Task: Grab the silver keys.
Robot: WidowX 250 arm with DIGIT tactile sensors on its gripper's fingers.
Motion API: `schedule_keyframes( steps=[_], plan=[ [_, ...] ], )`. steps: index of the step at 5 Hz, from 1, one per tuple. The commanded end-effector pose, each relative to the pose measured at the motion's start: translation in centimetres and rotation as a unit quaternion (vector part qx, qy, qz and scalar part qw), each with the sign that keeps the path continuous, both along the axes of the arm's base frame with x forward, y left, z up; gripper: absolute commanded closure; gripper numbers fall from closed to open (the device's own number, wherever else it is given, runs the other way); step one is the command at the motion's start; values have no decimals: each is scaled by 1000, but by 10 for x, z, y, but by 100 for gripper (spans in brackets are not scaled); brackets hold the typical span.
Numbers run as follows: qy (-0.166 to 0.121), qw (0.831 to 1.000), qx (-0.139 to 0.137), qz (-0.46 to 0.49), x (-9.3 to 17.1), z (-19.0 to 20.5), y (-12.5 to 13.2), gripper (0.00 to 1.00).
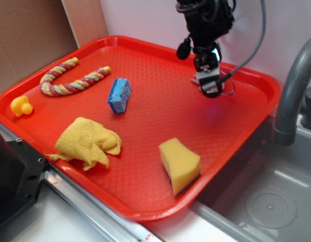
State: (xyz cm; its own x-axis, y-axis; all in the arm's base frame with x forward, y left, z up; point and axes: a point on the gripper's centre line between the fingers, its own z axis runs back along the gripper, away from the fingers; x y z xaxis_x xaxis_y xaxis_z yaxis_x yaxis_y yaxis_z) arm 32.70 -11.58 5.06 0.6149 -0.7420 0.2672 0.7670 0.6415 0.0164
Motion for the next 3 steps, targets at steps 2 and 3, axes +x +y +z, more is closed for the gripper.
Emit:
schedule_keyframes(
  steps=[2,3],
  plan=[
    [-23,1000,-7,-7,5,13,-20,100],
    [-21,1000,-10,-5,5,14,-19,100]
  ],
)
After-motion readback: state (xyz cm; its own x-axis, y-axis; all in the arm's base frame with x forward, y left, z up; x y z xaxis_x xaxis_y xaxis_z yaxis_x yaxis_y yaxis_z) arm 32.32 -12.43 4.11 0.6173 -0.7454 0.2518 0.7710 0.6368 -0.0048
